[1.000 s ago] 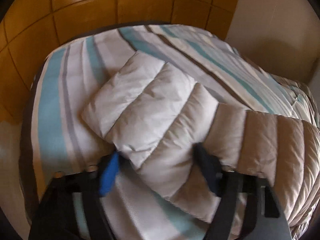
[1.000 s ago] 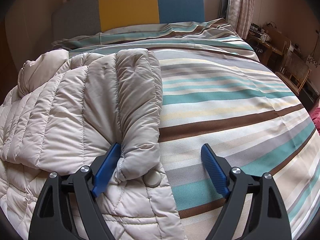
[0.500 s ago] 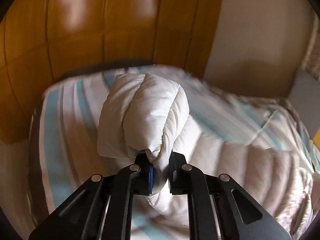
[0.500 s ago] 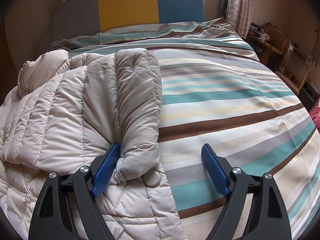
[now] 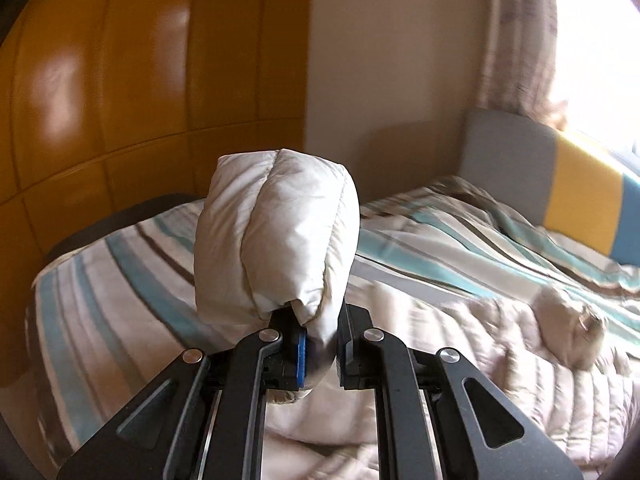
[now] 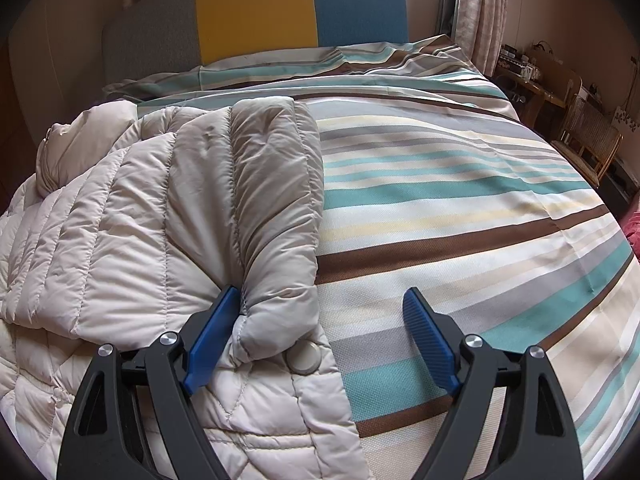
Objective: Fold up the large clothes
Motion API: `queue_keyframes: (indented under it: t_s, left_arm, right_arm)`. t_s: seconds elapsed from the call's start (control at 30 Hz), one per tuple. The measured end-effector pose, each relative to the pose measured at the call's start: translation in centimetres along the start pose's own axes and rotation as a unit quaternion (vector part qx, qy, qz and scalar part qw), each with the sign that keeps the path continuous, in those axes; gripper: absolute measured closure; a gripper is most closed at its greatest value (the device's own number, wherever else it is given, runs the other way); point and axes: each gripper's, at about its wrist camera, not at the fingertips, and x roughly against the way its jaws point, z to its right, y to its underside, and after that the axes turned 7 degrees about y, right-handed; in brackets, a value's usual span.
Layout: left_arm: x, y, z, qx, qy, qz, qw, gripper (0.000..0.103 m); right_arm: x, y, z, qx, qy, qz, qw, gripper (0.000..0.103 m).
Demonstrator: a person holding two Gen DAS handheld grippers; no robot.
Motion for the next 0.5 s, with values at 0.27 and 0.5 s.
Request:
queue_keyframes:
  t_s: [0.27, 0.5]
  left_arm:
    - [0.6, 3.0, 6.3, -0.042, 0.04, -0.01, 0.9983, 0.092]
    - [2.0, 6.1, 12.3, -0.116, 0.08, -0.009, 0.99, 0.092]
  right_arm:
    - [0.0, 0.0, 0.1, -0.002, -0.002, 0.0, 1.0, 0.02]
    - [-0.1, 0.0, 0.1, -0.002, -0.002, 0.0, 1.0, 0.02]
